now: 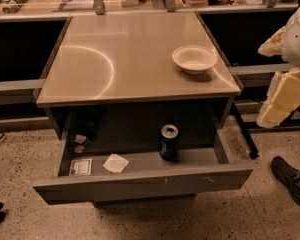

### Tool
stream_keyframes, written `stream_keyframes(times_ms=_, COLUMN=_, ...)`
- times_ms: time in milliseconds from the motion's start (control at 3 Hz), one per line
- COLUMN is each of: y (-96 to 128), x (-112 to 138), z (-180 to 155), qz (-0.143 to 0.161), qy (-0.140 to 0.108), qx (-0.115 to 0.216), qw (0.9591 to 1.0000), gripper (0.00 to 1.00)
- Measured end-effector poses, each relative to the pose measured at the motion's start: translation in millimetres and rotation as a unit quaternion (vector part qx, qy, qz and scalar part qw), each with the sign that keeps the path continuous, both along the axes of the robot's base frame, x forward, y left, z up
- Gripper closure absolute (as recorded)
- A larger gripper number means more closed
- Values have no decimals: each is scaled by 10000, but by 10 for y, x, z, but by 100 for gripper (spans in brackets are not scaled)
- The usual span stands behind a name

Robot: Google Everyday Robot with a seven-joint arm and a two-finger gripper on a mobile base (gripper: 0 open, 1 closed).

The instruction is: Pick pepsi can from top drawer and place on counter

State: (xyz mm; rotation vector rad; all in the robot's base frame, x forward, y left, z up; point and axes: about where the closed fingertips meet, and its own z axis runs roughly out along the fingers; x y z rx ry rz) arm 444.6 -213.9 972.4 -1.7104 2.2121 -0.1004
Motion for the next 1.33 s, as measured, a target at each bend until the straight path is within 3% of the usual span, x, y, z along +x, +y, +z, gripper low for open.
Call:
stream_keyframes(times_ms=333, y=69, x=169, z=-200, qz=20, qy=-128, qx=232, qw=9996, gripper=41)
stream_keyframes(times_ms=1000, y=394, x=591, z=-971, qz=176, qy=-341, qx=601, qw=9975, gripper=87)
stream_keyframes(times_ms=1333, y=422, x=647, z=-1004, qz=171, qy=-433, qx=631, qw=9969, gripper=100)
